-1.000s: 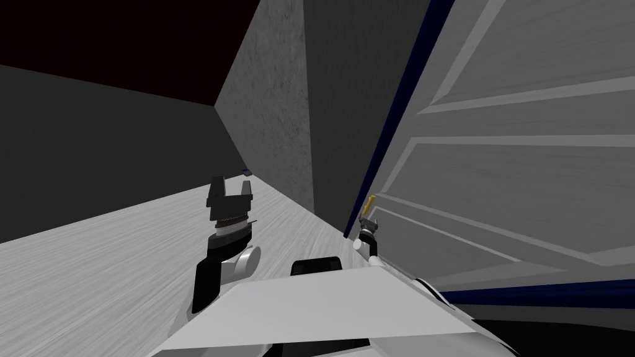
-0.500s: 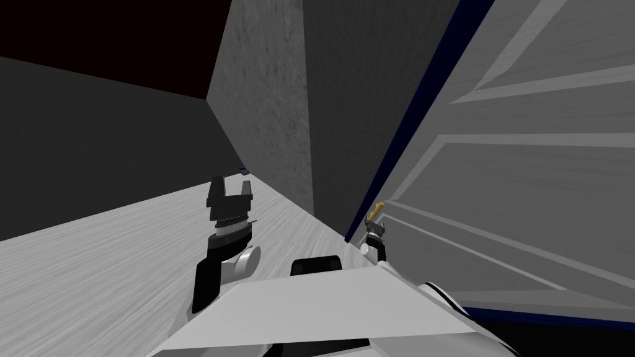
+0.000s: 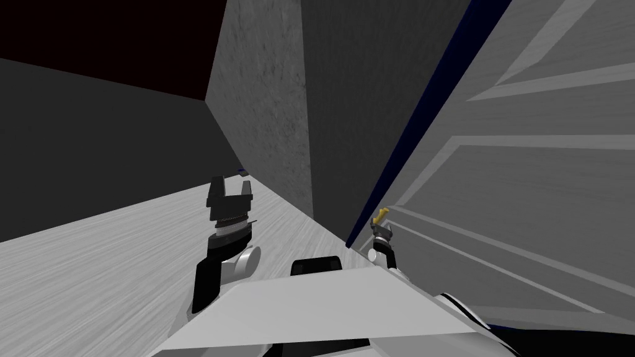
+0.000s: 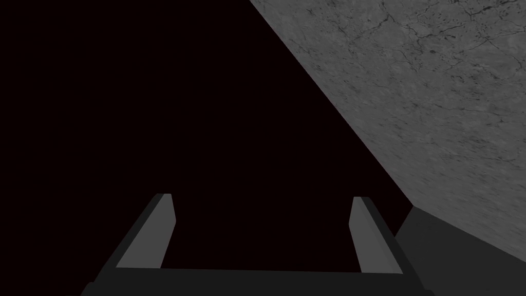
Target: Pull the door open
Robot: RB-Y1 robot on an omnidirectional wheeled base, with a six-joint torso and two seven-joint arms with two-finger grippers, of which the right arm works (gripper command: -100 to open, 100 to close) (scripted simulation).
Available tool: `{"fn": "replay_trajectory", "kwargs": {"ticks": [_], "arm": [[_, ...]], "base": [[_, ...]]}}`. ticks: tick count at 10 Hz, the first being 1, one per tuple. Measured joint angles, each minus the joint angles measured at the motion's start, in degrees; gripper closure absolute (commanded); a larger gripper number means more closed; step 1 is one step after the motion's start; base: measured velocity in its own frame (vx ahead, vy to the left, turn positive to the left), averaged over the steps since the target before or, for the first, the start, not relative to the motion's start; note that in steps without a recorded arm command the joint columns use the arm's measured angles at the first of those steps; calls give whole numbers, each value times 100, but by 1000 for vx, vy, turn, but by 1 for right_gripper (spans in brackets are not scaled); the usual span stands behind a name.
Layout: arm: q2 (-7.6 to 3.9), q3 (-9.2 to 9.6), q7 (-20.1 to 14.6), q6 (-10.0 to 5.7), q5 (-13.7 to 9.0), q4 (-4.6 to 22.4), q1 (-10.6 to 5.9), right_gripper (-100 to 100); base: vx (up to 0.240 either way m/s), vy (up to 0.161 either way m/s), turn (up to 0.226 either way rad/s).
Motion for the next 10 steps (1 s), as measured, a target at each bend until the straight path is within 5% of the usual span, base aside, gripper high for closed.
{"fn": "replay_trajectory", "kwargs": {"ticks": [3,4,10], "arm": [[-167,92,-354,-74,43,241,19,-100],[-165,99,-377,-82,45,238,45,100],[-161,97,-355,-74,46,235,12,100]], "base": [[98,-6,-11],[-22,11,23],[-29,3,10]]}}
